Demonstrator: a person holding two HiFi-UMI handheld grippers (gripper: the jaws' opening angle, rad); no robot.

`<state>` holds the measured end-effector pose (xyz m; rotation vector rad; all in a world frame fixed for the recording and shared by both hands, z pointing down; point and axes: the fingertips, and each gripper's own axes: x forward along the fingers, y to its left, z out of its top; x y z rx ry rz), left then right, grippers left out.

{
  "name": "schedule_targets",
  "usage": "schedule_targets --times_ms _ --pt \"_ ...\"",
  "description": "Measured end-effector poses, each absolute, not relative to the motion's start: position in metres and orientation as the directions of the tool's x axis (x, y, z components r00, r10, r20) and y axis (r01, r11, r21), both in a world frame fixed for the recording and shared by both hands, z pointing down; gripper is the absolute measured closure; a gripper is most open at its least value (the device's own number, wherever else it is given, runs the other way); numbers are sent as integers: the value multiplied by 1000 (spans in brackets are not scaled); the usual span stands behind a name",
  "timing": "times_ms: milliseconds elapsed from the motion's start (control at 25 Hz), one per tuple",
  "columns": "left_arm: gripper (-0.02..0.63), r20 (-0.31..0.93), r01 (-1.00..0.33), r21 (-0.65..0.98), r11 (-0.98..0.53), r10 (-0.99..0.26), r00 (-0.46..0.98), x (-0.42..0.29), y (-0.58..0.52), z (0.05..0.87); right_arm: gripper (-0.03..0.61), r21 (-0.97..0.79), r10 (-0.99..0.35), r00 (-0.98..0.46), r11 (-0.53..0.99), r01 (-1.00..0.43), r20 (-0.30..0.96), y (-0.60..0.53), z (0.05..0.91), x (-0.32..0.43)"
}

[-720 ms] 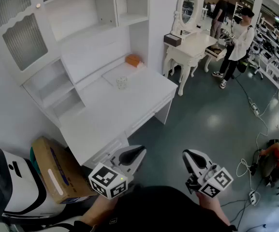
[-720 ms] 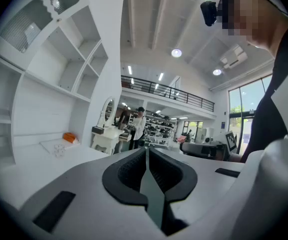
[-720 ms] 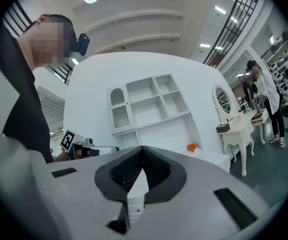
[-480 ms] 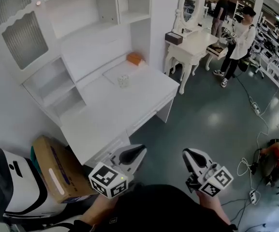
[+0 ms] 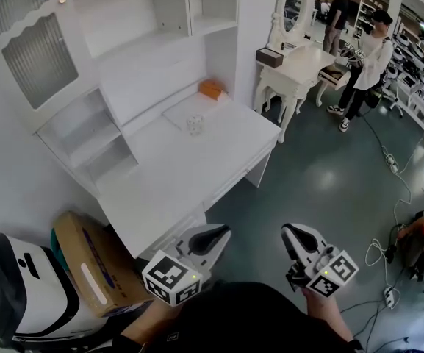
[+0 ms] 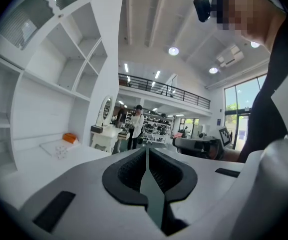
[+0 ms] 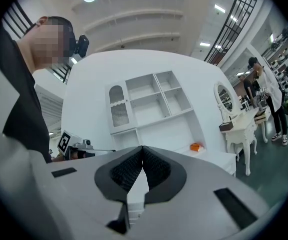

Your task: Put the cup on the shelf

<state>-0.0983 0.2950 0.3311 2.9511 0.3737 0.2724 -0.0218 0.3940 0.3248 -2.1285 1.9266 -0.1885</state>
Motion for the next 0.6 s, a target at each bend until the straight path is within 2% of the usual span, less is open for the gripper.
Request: schedule_targets --times_ms 320,600 --pt "595 142 245 147 -958 266 954 -89 278 339 562 -327 -992 120 -98 -940 -49 375 342 -19" --pt "600 124 229 137 -964 246 961 -46 261 340 561 -339 -996 73 -50 -940 -55 350 346 28"
